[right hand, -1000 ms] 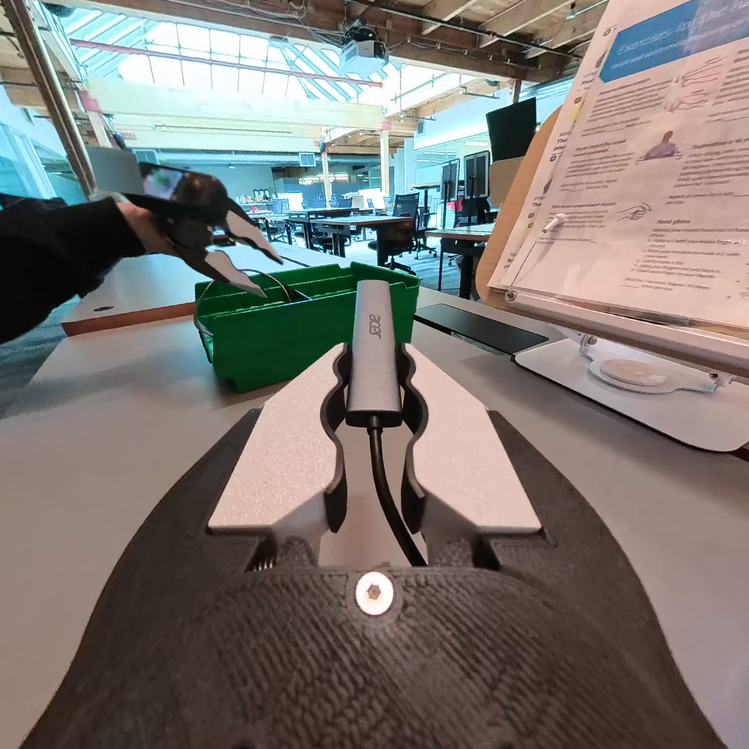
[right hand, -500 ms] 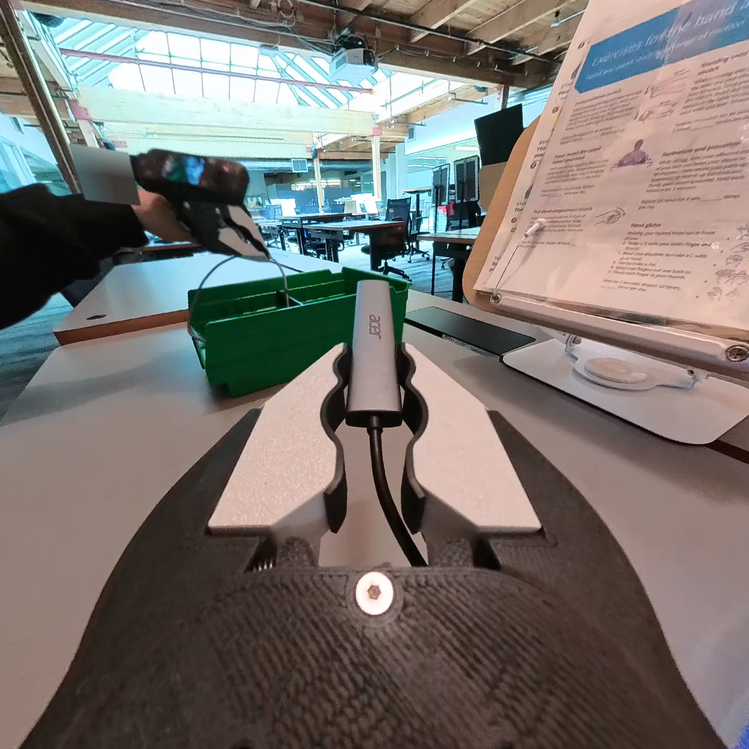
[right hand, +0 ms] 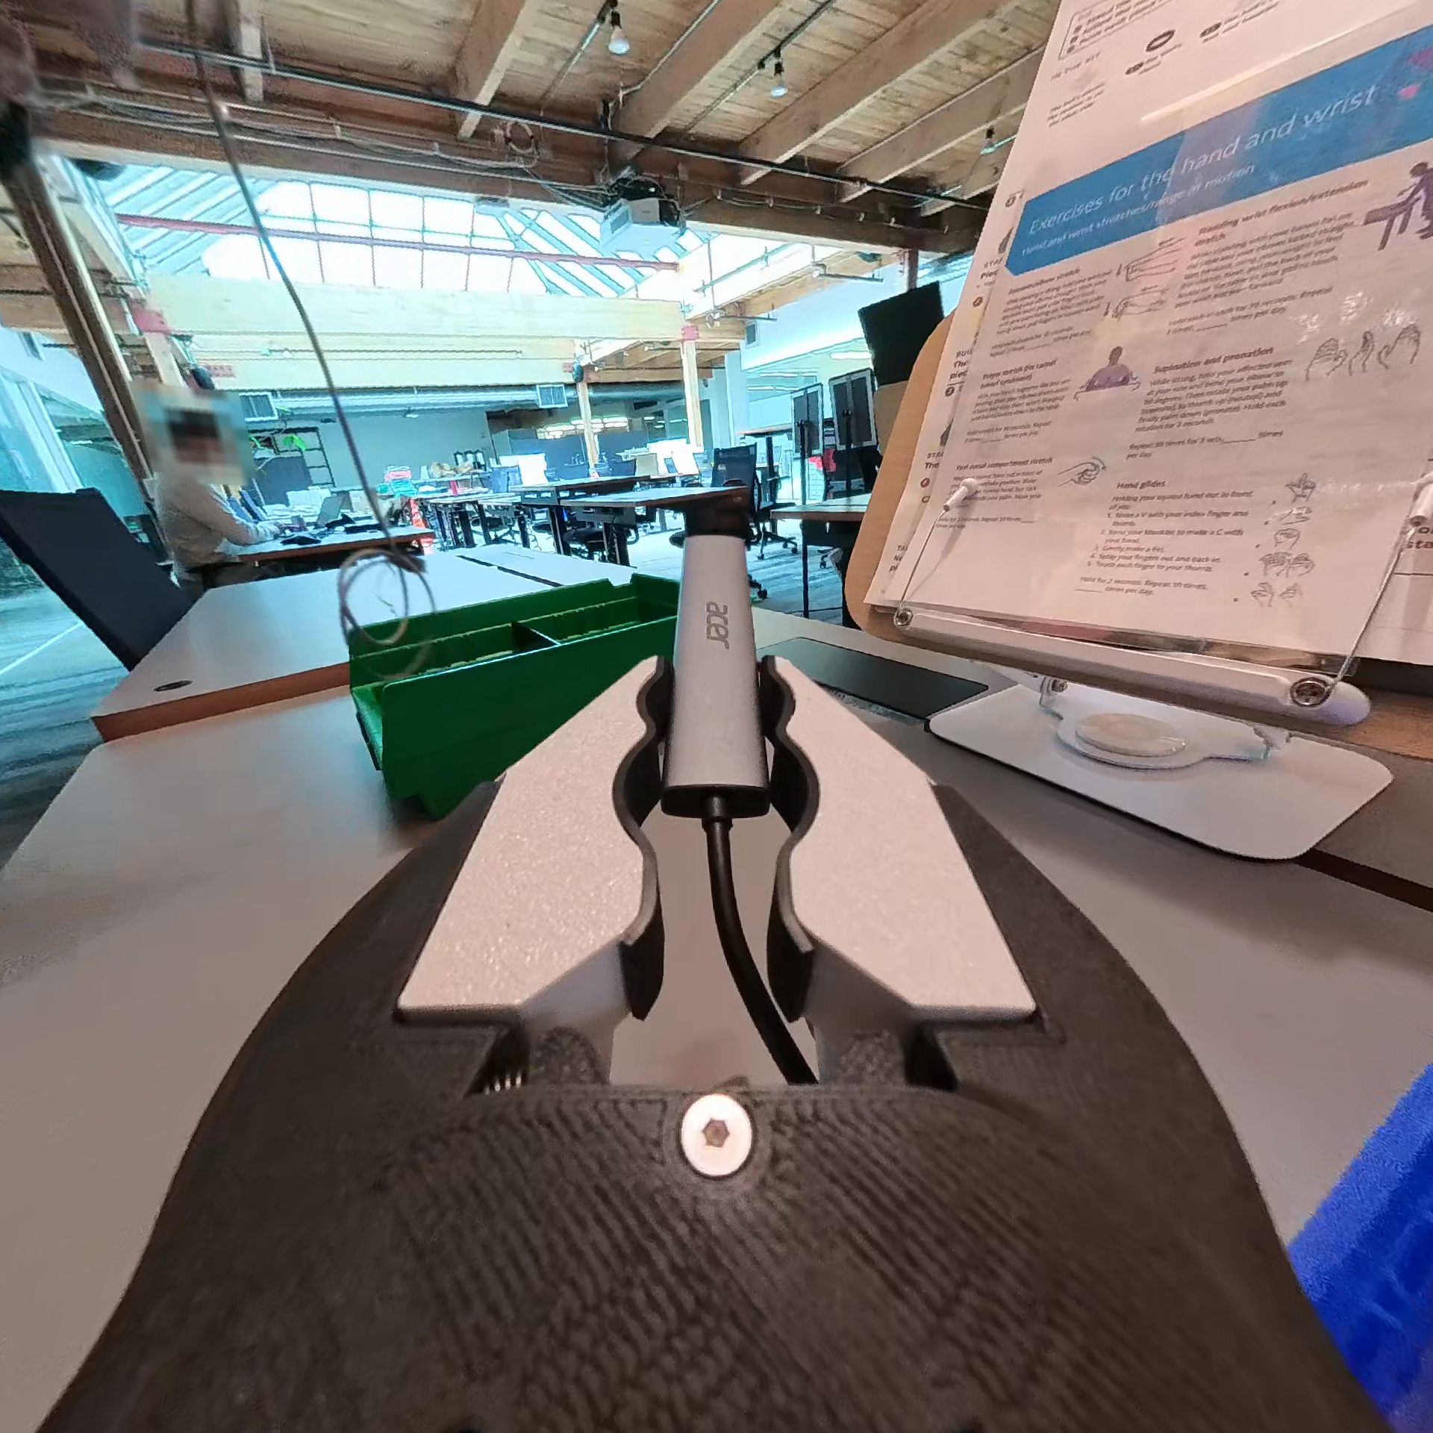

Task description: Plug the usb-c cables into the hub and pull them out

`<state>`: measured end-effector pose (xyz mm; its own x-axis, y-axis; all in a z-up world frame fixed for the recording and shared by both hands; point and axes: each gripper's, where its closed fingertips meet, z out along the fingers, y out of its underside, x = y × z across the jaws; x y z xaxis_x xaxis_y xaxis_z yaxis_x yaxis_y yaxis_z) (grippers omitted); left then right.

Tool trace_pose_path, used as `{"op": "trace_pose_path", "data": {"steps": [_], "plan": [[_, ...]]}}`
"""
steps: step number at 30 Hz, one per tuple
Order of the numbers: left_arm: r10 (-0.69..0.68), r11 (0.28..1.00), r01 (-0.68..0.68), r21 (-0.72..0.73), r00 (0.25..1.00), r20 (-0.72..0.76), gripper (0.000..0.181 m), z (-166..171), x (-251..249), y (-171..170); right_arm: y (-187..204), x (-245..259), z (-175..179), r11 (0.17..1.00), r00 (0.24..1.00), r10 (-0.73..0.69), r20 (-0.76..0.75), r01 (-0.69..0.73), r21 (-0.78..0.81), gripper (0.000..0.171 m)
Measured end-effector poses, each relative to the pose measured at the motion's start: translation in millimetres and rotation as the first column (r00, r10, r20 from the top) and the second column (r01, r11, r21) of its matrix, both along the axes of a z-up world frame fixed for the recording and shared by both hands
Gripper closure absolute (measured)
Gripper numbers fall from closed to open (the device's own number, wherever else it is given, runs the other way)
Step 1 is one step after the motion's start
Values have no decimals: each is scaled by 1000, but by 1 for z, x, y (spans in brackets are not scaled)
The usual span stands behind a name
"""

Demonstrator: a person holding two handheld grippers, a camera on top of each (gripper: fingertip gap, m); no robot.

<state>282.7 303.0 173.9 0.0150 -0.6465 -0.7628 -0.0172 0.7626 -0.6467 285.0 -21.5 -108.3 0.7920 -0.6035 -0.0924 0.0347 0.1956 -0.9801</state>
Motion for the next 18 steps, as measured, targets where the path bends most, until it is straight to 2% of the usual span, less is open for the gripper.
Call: {"op": "trace_pose_path", "data": {"steps": [6,8,10,13,18], "plan": [[-220,974,220,-59,975,6,181,18,-44,-80,-7,1,6,999,1000,-3,-5,3,49,150],[-270,960,268,-76,963,-14,181,20,-55,-97,-9,0,7,999,1000,-1,-3,1,54,150],[-265,963,260,-70,962,-68,181,14,-56,-104,-9,1,6,998,1000,2,-6,-2,55,149],[-324,945,311,-102,933,-156,181,-14,-45,-120,-11,5,1,999,999,-12,-31,14,38,149],[-391,920,356,-163,861,-325,181,-102,-19,-143,-19,8,4,997,999,-40,-37,42,69,149]]}}
